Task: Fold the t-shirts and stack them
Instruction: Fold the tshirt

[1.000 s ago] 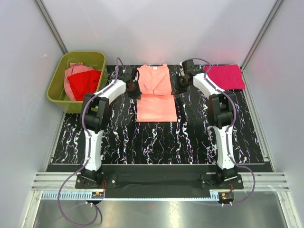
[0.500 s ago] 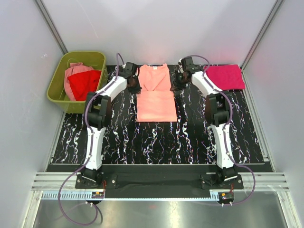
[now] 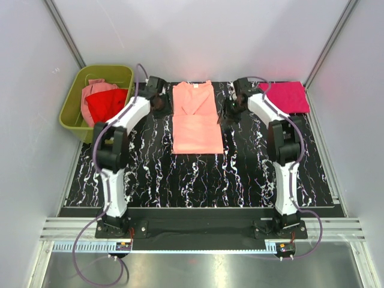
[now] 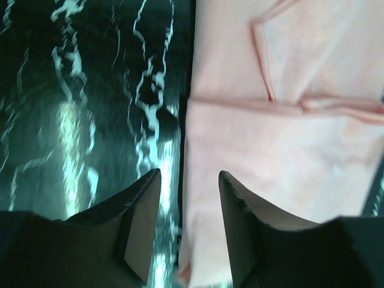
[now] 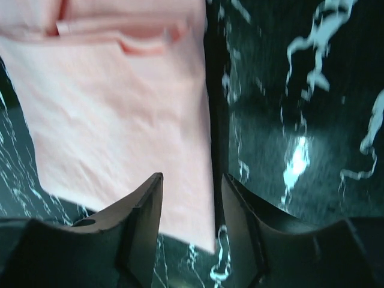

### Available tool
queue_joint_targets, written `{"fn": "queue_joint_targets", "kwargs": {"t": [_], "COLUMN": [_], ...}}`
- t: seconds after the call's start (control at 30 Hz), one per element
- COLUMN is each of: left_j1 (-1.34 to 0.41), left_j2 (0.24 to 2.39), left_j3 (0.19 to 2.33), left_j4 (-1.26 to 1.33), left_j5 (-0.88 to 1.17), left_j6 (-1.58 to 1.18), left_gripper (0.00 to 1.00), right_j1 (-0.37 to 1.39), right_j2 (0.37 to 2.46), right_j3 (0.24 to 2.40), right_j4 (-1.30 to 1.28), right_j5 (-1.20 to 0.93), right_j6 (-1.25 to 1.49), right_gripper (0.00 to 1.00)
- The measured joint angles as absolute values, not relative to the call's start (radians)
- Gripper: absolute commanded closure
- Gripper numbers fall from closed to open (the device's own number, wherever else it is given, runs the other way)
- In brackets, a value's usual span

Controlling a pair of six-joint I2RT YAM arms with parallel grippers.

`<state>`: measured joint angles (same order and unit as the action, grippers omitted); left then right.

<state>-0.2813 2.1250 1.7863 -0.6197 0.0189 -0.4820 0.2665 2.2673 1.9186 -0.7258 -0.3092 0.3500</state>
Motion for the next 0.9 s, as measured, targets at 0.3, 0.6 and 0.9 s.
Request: {"fn": "queue_joint_targets", "kwargs": {"t": [0.3,0.6,0.9], "left_j1": [-0.299,-0.305,-0.307], "left_j2": [1.728,1.711,1.722], "left_j3": [1.276,1.019,1.001], "left_j4": [-0.447,-0.287,-0.213], "left_j5": [0.155,0.336,0.347], "left_j6": [-0.503,-0.532,-0.544], "left_gripper": [0.50,0.47,0.53], "right_j1": [0.266,0.265,0.252], "right_j2": [2.088,2.081,2.081], "right_j3": [1.634,1.519,1.448], "right_j4": [-0.715,-0.688,-0.649], "right_j5": [-0.421,-0.487,-0.512], "right_j6": [0.287,0.223,0.202], "right_gripper": [0.45,0.46,0.51]}}
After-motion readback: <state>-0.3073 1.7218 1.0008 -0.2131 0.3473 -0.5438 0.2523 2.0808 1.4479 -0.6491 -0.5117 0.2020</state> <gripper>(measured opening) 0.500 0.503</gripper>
